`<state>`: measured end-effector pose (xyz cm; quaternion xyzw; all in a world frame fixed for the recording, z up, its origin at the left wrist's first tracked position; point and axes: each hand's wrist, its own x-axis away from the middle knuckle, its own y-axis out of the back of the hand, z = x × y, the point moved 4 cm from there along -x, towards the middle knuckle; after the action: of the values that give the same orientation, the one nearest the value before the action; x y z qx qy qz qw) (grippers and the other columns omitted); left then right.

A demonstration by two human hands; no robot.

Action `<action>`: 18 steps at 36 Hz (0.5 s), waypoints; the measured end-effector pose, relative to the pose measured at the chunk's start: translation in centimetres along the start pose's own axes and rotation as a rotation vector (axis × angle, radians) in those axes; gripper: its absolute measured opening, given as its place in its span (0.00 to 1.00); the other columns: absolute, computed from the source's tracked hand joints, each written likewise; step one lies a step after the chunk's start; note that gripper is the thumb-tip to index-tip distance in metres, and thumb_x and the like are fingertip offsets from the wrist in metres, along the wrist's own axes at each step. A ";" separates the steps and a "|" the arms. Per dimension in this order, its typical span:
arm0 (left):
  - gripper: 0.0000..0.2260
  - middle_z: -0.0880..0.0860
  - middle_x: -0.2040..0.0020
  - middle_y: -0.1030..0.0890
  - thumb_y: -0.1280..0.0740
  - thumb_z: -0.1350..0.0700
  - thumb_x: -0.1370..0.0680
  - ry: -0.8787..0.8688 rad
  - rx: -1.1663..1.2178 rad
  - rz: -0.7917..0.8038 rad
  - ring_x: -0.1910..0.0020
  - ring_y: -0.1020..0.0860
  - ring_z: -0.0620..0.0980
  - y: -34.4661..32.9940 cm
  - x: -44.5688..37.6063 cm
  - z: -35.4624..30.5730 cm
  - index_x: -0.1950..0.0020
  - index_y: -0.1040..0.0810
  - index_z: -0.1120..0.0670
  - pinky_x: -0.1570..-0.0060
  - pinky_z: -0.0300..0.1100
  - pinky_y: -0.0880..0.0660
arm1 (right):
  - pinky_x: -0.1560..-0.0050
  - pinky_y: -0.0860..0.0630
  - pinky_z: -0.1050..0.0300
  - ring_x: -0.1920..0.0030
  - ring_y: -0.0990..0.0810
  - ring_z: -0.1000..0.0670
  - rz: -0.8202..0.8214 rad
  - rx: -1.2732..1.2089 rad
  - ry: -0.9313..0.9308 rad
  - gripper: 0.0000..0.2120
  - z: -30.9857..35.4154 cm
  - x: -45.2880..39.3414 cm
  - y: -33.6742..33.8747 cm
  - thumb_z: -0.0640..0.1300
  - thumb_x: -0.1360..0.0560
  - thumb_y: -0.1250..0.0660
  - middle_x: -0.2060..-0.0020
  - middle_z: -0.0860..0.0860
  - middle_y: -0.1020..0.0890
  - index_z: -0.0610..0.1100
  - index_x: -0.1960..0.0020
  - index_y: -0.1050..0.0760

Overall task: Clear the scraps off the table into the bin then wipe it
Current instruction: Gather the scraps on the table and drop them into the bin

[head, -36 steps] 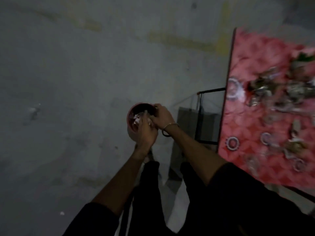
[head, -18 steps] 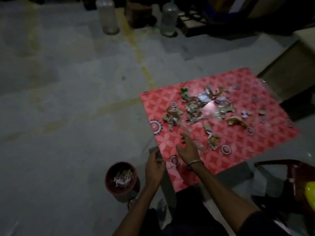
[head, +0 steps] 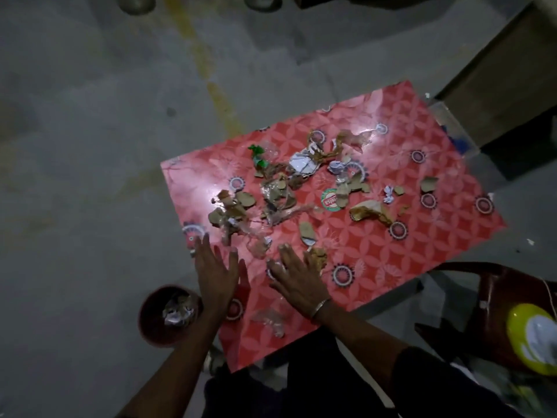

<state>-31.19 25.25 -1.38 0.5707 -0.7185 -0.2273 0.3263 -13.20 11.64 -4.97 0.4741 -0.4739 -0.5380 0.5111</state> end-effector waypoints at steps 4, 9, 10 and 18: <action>0.28 0.64 0.16 0.38 0.39 0.49 0.15 -0.120 -0.089 -0.089 0.17 0.38 0.63 -3.1 0.4 -2.7 0.18 0.37 0.60 0.19 0.55 0.38 | 0.26 0.37 0.32 0.20 0.36 0.40 0.009 0.058 0.083 0.23 -5.6 -1.3 -1.5 0.53 0.16 0.38 0.21 0.41 0.33 0.52 0.22 0.32; 0.24 0.67 0.25 0.29 0.37 0.52 0.15 -0.191 -0.208 -0.091 0.29 0.27 0.68 -7.5 3.1 -5.0 0.21 0.30 0.62 0.30 0.60 0.28 | 0.25 0.40 0.31 0.18 0.40 0.41 0.039 0.050 0.004 0.27 -12.1 -2.5 -1.0 0.45 0.18 0.36 0.20 0.42 0.35 0.52 0.20 0.35; 0.24 0.67 0.25 0.29 0.36 0.53 0.15 -0.222 -0.228 -0.071 0.29 0.27 0.68 -8.4 4.0 -5.6 0.21 0.30 0.62 0.30 0.61 0.28 | 0.25 0.40 0.32 0.18 0.40 0.41 0.016 0.031 -0.006 0.26 -13.0 -2.6 -0.4 0.46 0.17 0.36 0.20 0.42 0.34 0.53 0.20 0.35; 0.36 0.67 0.13 0.53 0.42 0.43 0.13 -0.195 -0.420 0.190 0.13 0.54 0.66 -16.2 5.8 -7.2 0.14 0.48 0.63 0.17 0.67 0.49 | 0.29 0.35 0.40 0.26 0.31 0.39 -0.256 -0.118 -0.474 0.24 -24.8 -1.8 5.8 0.55 0.16 0.39 0.25 0.39 0.30 0.48 0.23 0.28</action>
<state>-15.87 16.02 -6.62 0.3954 -0.7340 -0.3938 0.3871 12.05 12.60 -1.66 0.3604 -0.4846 -0.7207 0.3404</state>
